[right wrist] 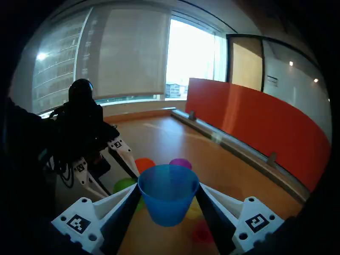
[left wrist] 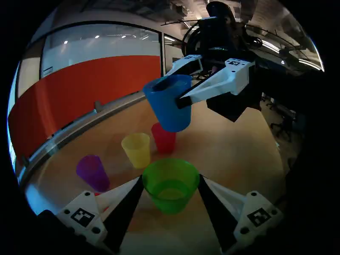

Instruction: Pour water

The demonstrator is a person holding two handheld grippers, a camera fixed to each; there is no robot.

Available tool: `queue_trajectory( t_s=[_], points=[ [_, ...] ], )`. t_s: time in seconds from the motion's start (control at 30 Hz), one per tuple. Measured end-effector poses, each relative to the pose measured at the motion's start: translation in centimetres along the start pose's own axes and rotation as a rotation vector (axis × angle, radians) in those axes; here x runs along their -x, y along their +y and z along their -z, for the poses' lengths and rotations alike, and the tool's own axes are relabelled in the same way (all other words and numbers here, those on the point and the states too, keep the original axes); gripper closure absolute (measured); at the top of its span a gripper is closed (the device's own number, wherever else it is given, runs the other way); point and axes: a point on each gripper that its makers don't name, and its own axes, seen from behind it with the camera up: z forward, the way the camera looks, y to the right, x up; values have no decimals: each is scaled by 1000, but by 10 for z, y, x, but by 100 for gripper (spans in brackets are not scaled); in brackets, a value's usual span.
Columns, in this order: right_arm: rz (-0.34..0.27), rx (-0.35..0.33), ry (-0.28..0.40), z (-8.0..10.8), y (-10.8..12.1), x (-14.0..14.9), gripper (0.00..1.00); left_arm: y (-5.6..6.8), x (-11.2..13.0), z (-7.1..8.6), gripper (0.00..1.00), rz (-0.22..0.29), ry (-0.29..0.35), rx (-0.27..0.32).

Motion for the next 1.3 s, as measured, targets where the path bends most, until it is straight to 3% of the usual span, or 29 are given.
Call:
queue_trajectory(
  t_s=[0.47,1.3],
  points=[
    [29,-20,-92,-16,-5,45,9,1,23,-9,11,22,-51,7],
    [12,-38,-125,-27,-9,66,9,3,44,-8,11,40,-75,27]
  ],
)
